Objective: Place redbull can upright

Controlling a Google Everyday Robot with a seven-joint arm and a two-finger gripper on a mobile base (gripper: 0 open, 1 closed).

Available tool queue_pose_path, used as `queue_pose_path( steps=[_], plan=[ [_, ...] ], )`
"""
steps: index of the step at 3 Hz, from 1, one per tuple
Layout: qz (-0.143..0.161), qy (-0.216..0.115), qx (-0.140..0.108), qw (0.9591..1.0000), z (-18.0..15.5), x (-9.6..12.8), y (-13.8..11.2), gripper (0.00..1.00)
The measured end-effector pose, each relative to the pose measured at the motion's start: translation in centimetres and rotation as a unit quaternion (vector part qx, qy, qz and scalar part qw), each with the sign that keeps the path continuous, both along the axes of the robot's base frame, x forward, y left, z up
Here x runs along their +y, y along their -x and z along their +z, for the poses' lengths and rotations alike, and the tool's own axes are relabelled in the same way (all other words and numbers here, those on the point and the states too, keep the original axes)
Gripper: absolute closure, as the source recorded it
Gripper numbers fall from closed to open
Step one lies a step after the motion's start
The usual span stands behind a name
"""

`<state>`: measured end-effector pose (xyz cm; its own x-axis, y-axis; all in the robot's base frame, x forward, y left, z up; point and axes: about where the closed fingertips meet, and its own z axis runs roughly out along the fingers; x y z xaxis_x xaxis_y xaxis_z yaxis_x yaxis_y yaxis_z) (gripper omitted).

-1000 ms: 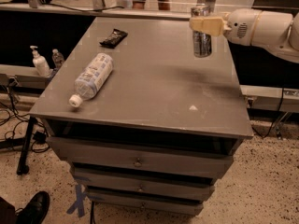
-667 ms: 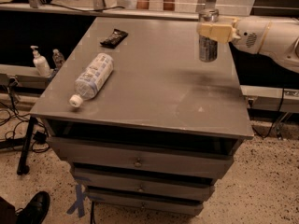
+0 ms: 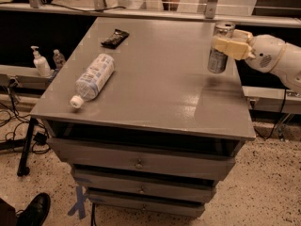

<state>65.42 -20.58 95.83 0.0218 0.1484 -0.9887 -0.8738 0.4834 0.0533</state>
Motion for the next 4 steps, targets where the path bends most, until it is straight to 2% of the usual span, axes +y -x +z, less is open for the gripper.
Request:
queue_pose_path(
  steps=[1, 2, 3, 4],
  plan=[
    [0.011, -0.034, -0.012, 0.9993, -1.3, -1.1, 0.7, 1.0],
    [0.018, -0.059, -0.011, 0.998, -2.8, -2.0, 1.1, 1.0],
    [0.021, -0.061, -0.003, 0.9979, -4.0, -2.5, 1.3, 1.0],
    [0.028, -0.049, 0.006, 0.9984, -4.6, -2.6, 1.5, 0.82]
  ],
)
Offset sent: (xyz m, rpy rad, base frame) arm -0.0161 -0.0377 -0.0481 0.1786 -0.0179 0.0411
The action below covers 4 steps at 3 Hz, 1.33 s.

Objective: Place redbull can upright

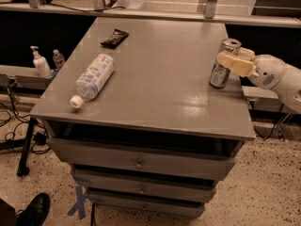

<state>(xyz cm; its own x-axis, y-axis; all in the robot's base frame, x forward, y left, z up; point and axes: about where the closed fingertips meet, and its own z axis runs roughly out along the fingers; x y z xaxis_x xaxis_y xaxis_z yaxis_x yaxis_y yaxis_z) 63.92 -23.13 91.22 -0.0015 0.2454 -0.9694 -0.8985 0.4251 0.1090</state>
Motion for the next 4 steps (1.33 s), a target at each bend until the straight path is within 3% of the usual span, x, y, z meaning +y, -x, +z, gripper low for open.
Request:
queue_pose_path(
  steps=[3, 4],
  plan=[
    [0.018, 0.017, 0.001, 0.9997, 0.18, 0.54, 0.44, 0.13],
    [0.023, 0.025, -0.003, 0.9994, 0.7, 0.87, 0.66, 0.0]
  ],
)
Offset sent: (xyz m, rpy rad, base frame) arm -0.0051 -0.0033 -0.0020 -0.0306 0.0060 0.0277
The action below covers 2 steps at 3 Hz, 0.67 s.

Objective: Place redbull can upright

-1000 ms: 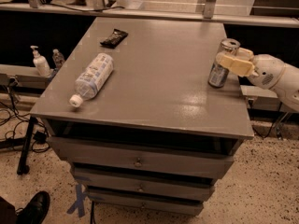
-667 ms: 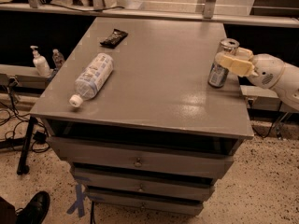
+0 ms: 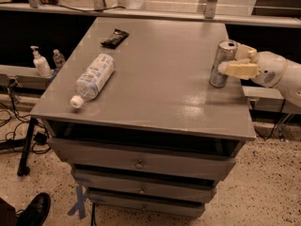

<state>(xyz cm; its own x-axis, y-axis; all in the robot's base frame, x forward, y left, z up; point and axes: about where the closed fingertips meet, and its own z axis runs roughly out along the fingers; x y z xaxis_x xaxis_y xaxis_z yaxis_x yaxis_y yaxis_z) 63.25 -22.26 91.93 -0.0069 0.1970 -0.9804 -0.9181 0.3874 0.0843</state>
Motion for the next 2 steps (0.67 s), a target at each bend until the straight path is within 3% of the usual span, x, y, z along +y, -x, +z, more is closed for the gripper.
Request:
queue_pose_path(
  steps=[2],
  plan=[
    [-0.006, 0.044, -0.026, 0.9987, 3.0, 0.6, 1.1, 0.0]
  ],
)
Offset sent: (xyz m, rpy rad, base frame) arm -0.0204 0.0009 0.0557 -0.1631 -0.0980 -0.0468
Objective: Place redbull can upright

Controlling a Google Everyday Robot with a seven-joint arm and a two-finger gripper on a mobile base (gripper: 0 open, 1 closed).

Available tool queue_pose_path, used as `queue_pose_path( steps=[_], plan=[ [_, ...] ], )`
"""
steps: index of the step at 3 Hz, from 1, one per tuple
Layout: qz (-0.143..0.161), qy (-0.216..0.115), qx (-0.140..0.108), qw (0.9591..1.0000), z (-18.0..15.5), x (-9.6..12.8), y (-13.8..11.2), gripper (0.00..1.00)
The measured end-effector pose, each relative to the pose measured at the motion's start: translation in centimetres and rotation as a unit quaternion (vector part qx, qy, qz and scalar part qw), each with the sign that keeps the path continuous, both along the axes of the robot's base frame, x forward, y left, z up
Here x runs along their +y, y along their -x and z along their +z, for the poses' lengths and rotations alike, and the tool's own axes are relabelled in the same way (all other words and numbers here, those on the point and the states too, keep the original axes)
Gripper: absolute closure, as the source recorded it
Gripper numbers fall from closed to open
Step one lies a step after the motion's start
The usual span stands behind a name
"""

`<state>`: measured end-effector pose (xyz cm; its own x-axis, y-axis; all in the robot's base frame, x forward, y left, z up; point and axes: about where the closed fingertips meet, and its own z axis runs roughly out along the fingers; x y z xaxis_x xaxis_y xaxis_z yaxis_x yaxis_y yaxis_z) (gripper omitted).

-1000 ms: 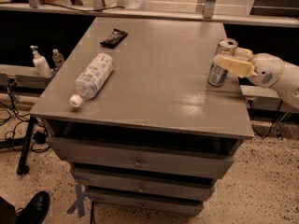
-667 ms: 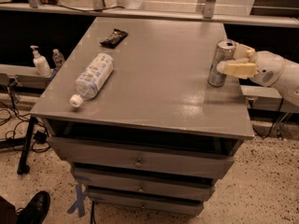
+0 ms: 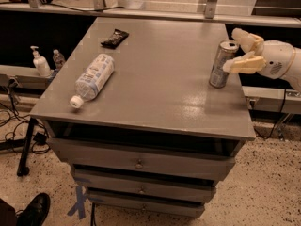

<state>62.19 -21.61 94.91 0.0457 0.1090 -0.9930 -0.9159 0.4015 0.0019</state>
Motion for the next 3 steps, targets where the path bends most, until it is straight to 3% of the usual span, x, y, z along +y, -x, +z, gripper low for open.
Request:
queue_pose_path(
  steps=[1, 2, 3],
  plan=[
    [-0.018, 0.029, -0.04, 0.9986, 4.2, -0.6, 1.5, 0.0],
    [-0.059, 0.053, -0.096, 0.9922, 9.5, -2.4, 3.9, 0.0],
    [-0.062, 0.056, -0.1, 0.9915, 9.9, -2.6, 4.2, 0.0]
  ],
)
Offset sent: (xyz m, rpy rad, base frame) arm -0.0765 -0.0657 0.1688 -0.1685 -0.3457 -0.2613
